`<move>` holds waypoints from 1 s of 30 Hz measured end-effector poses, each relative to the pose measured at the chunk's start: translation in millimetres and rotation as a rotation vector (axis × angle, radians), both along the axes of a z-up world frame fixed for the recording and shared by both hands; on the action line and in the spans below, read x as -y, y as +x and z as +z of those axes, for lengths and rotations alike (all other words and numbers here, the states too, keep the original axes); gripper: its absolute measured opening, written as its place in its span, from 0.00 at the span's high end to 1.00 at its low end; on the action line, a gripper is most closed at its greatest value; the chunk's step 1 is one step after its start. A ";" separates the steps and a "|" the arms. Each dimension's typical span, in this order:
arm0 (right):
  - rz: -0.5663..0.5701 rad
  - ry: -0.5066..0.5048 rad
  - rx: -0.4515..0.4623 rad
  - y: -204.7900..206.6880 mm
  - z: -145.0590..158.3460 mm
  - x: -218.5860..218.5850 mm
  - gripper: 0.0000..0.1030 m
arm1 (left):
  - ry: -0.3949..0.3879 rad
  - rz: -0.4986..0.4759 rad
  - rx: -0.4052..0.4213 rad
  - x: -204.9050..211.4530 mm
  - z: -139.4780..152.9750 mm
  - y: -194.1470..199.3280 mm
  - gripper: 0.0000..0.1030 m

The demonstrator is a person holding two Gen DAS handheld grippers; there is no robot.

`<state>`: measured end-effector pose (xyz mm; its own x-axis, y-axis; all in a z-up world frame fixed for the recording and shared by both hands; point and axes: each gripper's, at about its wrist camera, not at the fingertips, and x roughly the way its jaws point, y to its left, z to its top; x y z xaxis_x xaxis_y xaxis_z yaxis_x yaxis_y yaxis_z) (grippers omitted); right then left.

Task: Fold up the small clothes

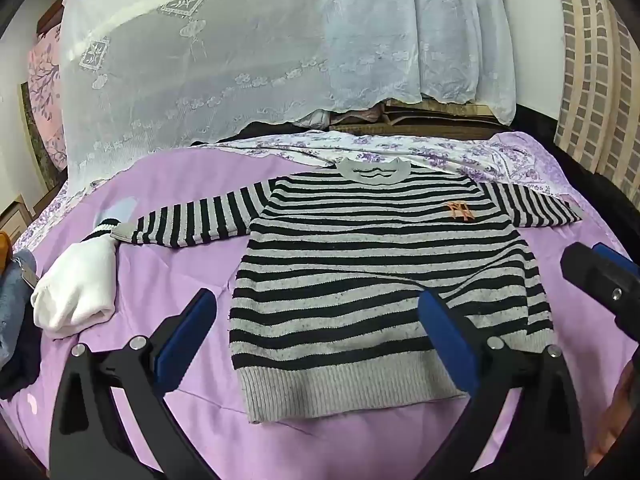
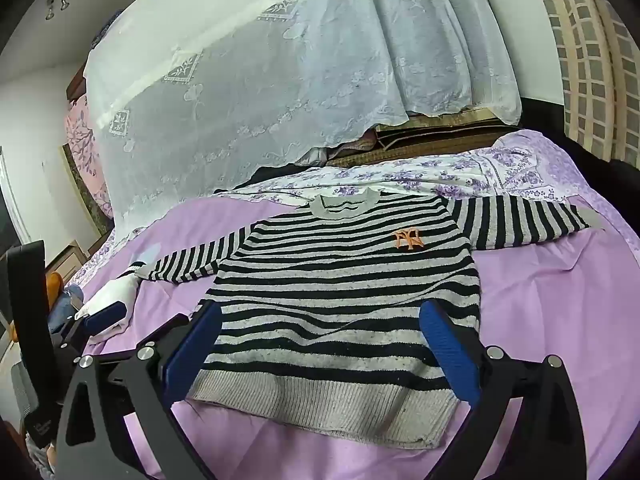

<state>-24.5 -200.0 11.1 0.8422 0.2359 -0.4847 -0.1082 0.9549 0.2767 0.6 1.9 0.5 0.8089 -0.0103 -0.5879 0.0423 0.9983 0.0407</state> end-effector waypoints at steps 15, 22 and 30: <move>0.006 -0.020 0.008 -3.8 2.9 -3.3 0.03 | 0.029 0.021 0.005 -0.7 -0.4 -3.2 0.04; 0.005 -0.022 0.009 -3.9 2.5 -4.5 0.04 | 0.032 0.023 0.002 -2.0 -4.0 -0.1 0.04; 0.006 -0.021 0.009 -4.6 3.2 -5.5 0.03 | 0.032 0.022 0.003 -2.6 -4.4 -0.5 0.04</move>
